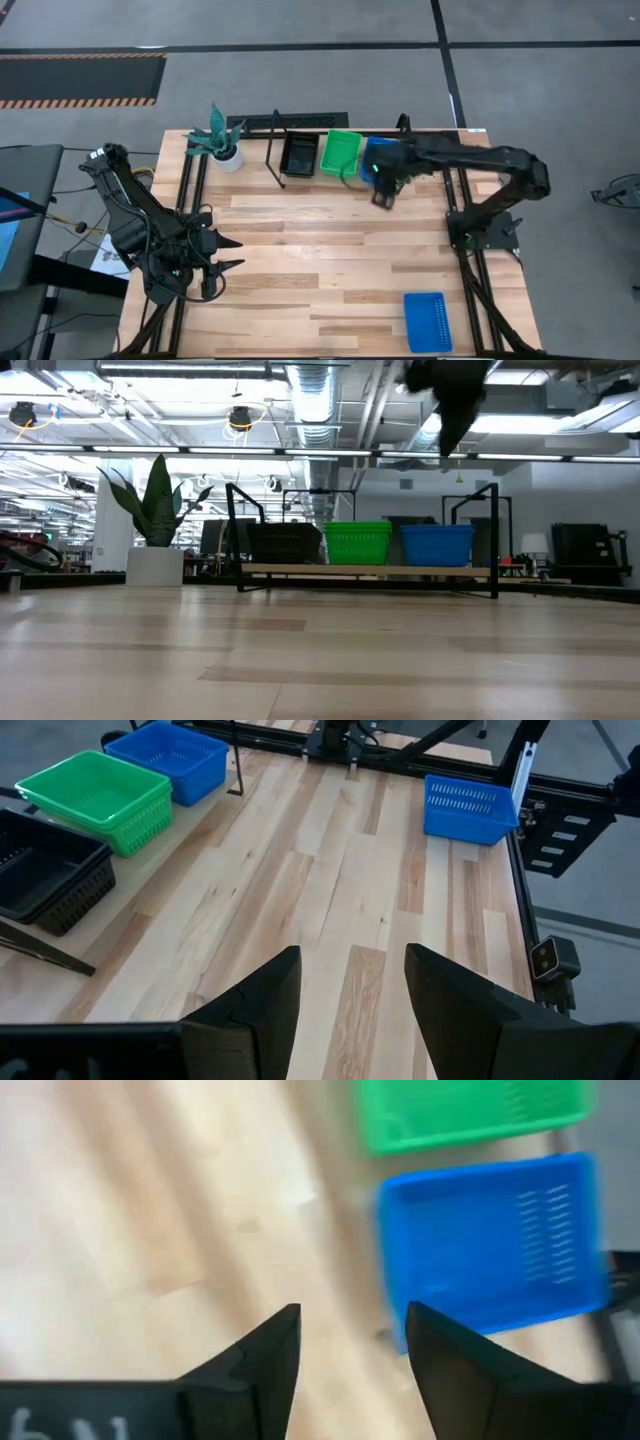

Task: Stack baskets on shelf by color
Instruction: Stack the blue basket on top of the other blue baskets on the shelf

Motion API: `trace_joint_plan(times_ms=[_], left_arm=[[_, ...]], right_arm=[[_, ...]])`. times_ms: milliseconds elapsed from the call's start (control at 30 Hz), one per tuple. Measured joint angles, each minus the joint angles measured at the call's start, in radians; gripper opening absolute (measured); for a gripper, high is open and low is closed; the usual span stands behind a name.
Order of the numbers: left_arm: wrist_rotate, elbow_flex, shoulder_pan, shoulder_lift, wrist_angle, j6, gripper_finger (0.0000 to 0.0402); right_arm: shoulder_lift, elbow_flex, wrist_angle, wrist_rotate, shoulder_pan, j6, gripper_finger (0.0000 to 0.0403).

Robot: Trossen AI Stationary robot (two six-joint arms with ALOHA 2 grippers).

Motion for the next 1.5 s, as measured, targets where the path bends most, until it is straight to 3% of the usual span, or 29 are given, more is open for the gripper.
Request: trace_joint_plan(times_ms=[267,433,567,933,1233,1500], left_arm=[[-0.001,0.000,0.000,0.000,0.000,0.001,0.0169],[-0.001,0.000,0.000,0.000,0.000,0.001,0.0169],[-0.001,0.000,0.000,0.000,0.000,0.001,0.0169],[-0.003,0.000,0.000,0.000,0.000,-0.010,0.0169],[-0.046,0.000,0.000,0.000,0.000,-0.082,0.0169],[-0.063,0.000,0.000,0.000,0.000,-0.071,0.0169]], right_arm=[[-0.066,-0.059,-0.026,-0.041,0.501,0.488,0.0205],[0.012,-0.058,0.063,-0.006,0.830,0.803,0.0204],[0.115,-0.058,0.141,0.048,1.004,0.963,0.0205],[0.364,-0.058,0.391,-0.075,1.190,1.156,0.0207],[0.404,-0.058,0.349,-0.075,1.278,1.216,0.0204],[0.411,-0.058,0.334,-0.071,1.279,1.184,0.0199]])
